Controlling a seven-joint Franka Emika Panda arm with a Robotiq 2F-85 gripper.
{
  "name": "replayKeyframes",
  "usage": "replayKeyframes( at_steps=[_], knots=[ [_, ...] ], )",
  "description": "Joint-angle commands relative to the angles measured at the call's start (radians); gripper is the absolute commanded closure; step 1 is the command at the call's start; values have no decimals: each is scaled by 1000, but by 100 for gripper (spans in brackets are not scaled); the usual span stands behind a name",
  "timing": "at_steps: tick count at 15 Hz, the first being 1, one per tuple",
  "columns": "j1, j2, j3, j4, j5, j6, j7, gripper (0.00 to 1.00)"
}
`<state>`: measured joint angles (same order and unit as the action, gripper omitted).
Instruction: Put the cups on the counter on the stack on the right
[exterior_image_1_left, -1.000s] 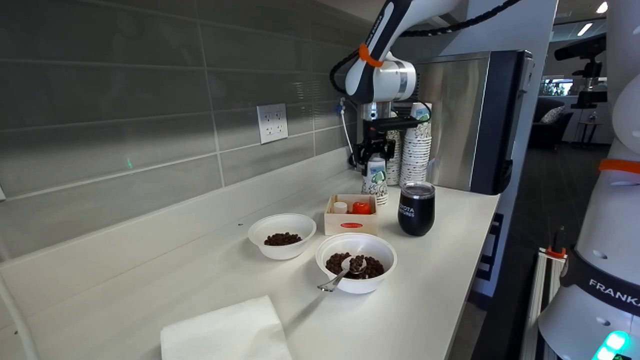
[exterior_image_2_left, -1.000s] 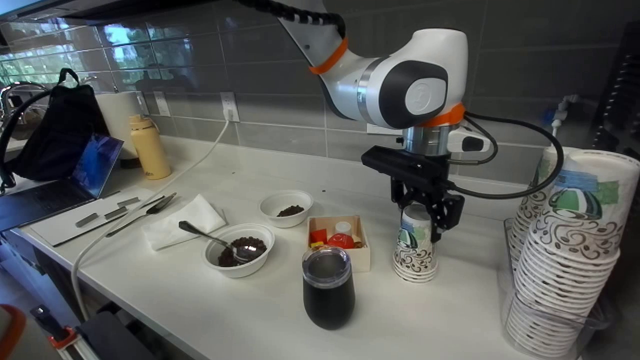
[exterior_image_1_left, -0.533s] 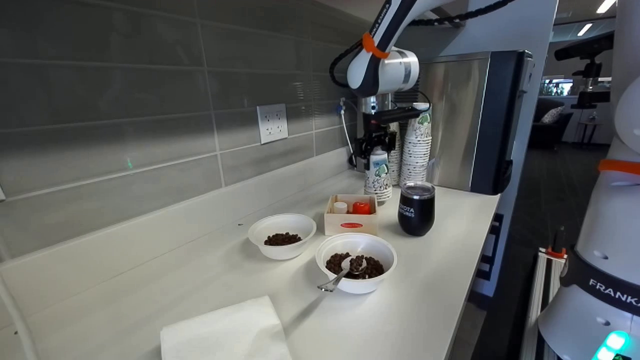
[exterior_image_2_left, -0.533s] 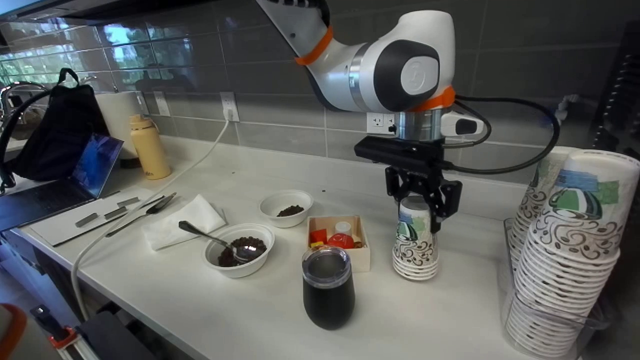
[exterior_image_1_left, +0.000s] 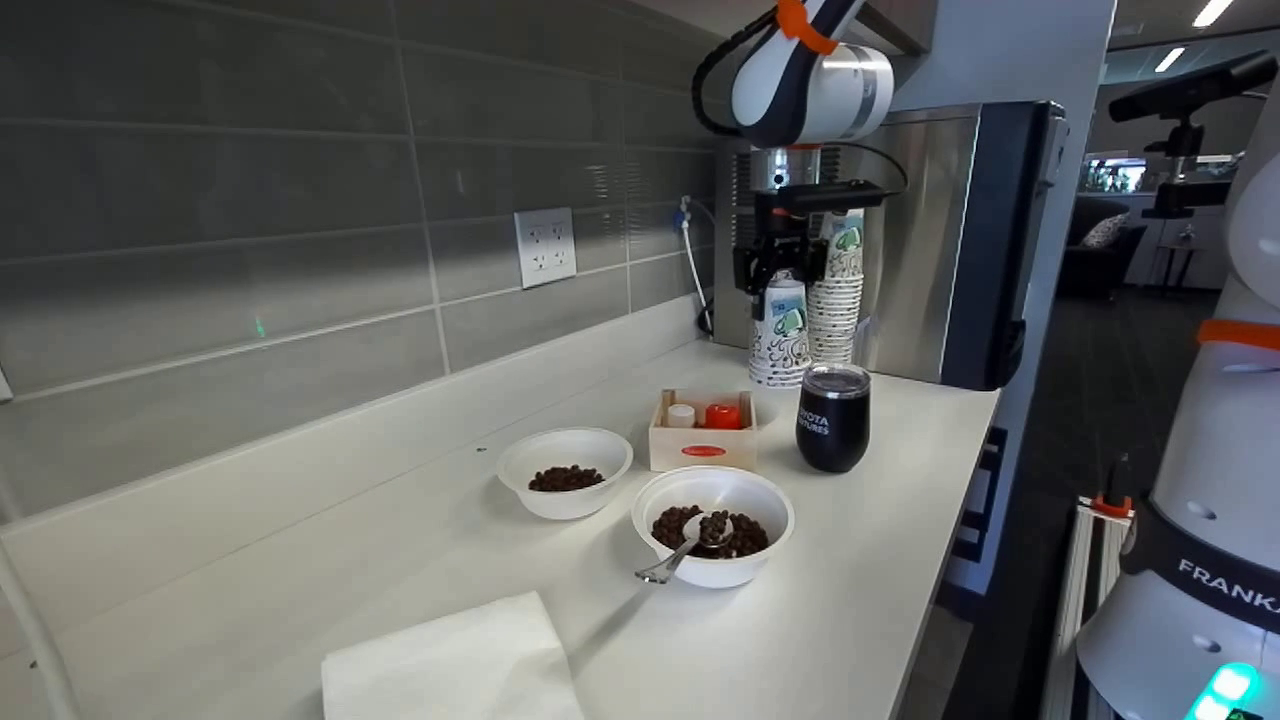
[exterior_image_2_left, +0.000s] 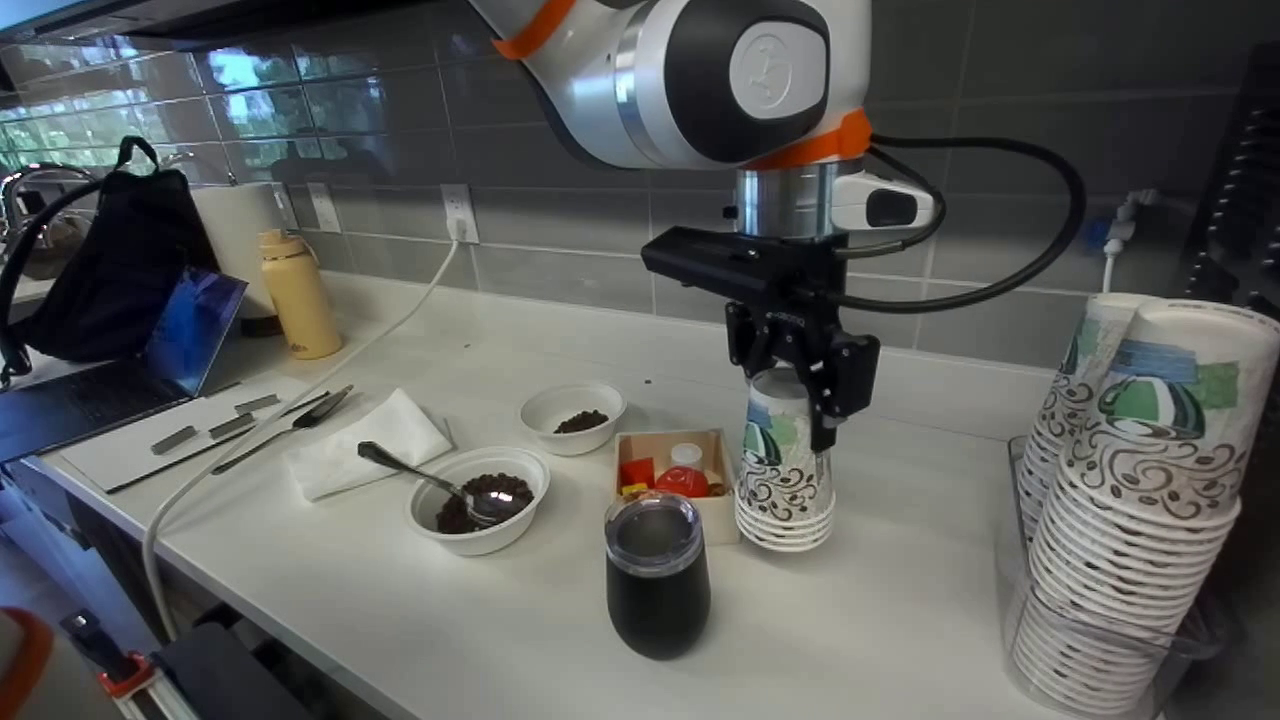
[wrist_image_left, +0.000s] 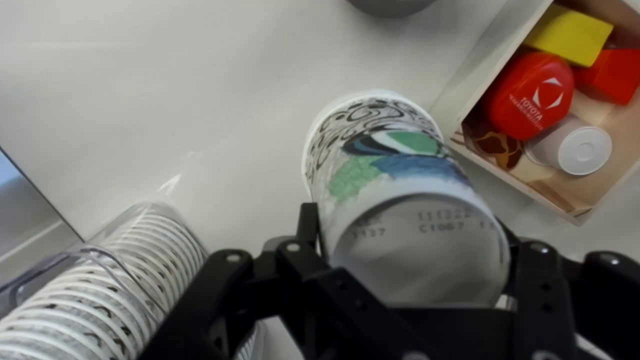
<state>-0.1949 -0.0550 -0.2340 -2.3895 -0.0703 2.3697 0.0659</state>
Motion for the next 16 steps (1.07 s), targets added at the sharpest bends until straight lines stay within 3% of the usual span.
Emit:
replayKeyframes(
  at_steps=[1,10,16],
  knots=[
    [-43,-174,0,-137,-46,21,136,51],
    [-252,-505,65,-224,-136,5,421,51],
    [-371,-560,102,-171,-147,63,474,51]
  ],
)
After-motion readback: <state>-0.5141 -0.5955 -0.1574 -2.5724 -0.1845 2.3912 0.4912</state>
